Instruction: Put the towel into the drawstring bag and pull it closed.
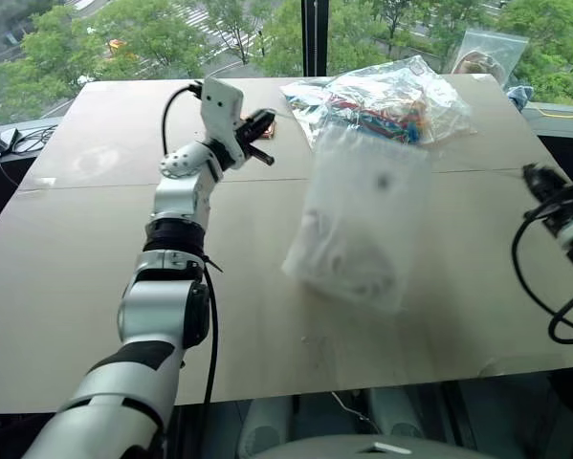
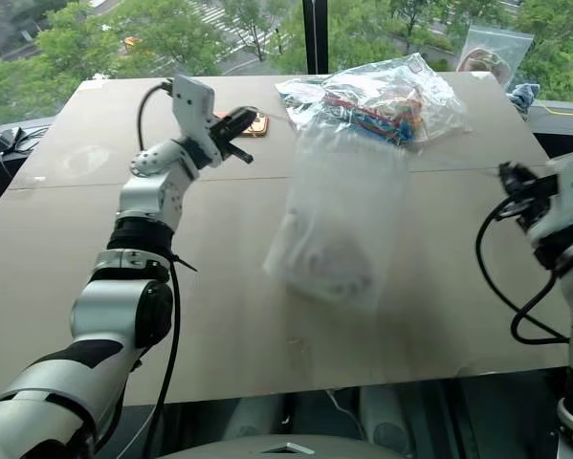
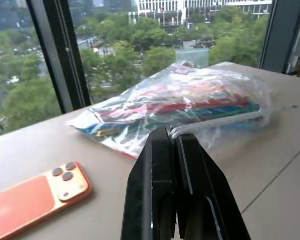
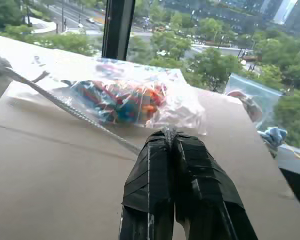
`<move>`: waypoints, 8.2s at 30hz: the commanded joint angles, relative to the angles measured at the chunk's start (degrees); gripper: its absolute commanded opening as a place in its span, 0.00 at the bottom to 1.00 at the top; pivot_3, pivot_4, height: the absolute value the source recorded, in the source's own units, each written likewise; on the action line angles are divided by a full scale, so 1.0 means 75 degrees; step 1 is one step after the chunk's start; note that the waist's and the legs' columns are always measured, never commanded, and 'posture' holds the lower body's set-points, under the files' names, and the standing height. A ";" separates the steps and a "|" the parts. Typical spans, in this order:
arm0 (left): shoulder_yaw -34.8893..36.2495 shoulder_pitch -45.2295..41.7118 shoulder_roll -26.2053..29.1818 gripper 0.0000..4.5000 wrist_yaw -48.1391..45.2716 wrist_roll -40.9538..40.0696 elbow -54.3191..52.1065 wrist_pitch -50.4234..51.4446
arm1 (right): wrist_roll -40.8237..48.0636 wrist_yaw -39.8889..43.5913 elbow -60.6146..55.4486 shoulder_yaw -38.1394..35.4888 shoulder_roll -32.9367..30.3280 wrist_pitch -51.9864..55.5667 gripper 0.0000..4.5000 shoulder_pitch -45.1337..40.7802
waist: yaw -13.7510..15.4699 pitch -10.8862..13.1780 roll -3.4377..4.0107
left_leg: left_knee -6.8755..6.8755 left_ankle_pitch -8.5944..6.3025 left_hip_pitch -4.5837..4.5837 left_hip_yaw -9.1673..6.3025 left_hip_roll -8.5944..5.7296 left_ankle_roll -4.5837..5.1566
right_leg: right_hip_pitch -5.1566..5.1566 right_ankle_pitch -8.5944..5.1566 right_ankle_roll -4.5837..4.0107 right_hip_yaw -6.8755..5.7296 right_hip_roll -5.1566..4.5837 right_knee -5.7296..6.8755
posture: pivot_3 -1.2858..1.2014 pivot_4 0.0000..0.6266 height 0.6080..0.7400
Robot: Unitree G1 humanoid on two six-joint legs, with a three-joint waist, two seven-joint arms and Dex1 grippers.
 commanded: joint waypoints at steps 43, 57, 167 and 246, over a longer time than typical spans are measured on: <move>0.0118 0.5711 0.1185 0.00 -0.0857 -0.3101 -0.7484 0.5067 | -0.2403 0.0780 0.4709 0.5215 0.1536 -0.2451 0.74 -0.3777 | -0.0234 0.0011 0.0023 | 0.0001 0.0001 0.0028 0.0025 0.0008 -0.0001 | -0.0005 0.0001 -0.0003 0.0030 0.0009 0.0019 | 0.52 0.24 1.00; 0.2241 0.7275 -0.0532 0.00 0.2672 -0.3178 -0.8263 0.4968 | -0.1179 0.5808 0.4197 0.6954 0.1127 -0.0984 0.35 -0.3318 | -0.0034 -0.0010 -0.0002 | -0.0051 -0.0001 0.0011 -0.0005 -0.0013 -0.0002 | -0.0001 0.0001 -0.0004 -0.0011 -0.0040 -0.0035 | 0.52 0.24 1.00; -0.0446 0.6134 -0.0372 0.00 0.0854 -0.0659 -0.6823 0.1650 | -0.1262 0.2557 0.5144 0.5534 0.1563 0.0820 0.02 -0.3896 | -0.0089 -0.0038 0.0020 | -0.0081 0.0004 0.0015 -0.0023 -0.0053 -0.0008 | -0.0009 -0.0024 0.0000 -0.0020 -0.0066 -0.0018 | 0.52 0.24 1.00; -0.1283 0.3935 -0.0085 0.00 -0.0251 0.0095 -0.4045 0.0720 | -0.1209 0.2228 -0.0536 0.2762 0.1483 0.4100 1.00 -0.1498 | -0.0152 -0.0025 0.0027 | -0.0074 0.0005 0.0025 -0.0015 -0.0056 -0.0010 | -0.0008 -0.0024 0.0002 -0.0014 -0.0067 -0.0007 | 0.52 0.24 1.00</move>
